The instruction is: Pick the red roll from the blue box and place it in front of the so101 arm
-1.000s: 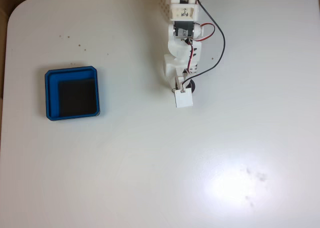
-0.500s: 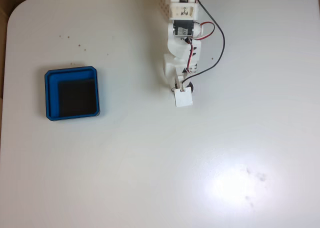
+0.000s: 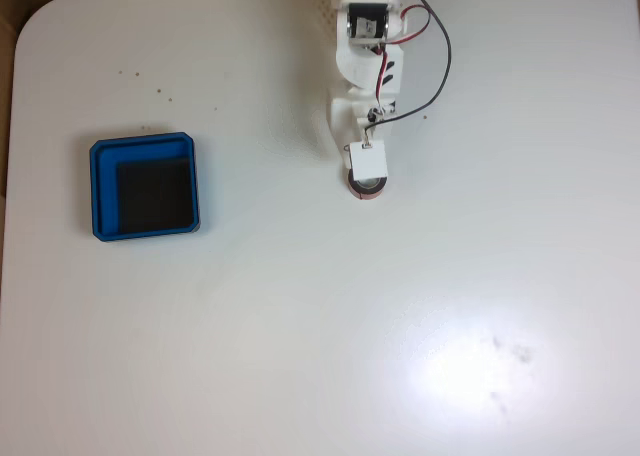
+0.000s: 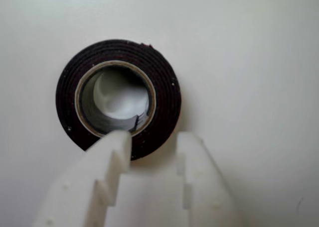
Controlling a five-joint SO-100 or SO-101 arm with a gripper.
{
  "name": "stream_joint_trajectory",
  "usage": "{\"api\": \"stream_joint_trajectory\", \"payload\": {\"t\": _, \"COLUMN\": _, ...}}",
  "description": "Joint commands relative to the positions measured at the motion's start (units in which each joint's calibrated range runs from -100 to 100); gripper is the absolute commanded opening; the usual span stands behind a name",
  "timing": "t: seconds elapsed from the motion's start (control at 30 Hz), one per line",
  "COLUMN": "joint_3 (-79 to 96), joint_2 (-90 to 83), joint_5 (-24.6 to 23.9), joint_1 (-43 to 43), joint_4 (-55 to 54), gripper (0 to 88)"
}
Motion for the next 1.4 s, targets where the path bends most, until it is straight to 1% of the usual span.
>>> {"api": "stream_joint_trajectory", "payload": {"t": 0.0, "joint_3": 6.4, "joint_2": -12.3, "joint_5": -0.2, "joint_1": 0.6, "joint_4": -1.1, "gripper": 7.7}}
{"api": "stream_joint_trajectory", "payload": {"t": 0.23, "joint_3": 18.0, "joint_2": -31.5, "joint_5": 0.3, "joint_1": 0.6, "joint_4": -1.1, "gripper": 7.7}}
{"api": "stream_joint_trajectory", "payload": {"t": 0.43, "joint_3": 24.0, "joint_2": -40.8, "joint_5": -0.1, "joint_1": 0.5, "joint_4": -1.1, "gripper": 7.7}}
{"api": "stream_joint_trajectory", "payload": {"t": 0.57, "joint_3": 24.2, "joint_2": -45.5, "joint_5": -0.1, "joint_1": 0.5, "joint_4": -1.1, "gripper": 7.7}}
{"api": "stream_joint_trajectory", "payload": {"t": 1.1, "joint_3": 24.2, "joint_2": -45.9, "joint_5": 0.4, "joint_1": -0.5, "joint_4": -0.5, "gripper": 7.1}}
{"api": "stream_joint_trajectory", "payload": {"t": 1.27, "joint_3": 24.2, "joint_2": -45.9, "joint_5": 0.4, "joint_1": -0.5, "joint_4": -0.5, "gripper": 1.8}}
{"api": "stream_joint_trajectory", "payload": {"t": 1.37, "joint_3": 24.2, "joint_2": -45.9, "joint_5": 0.4, "joint_1": -0.5, "joint_4": -0.5, "gripper": 0.8}}
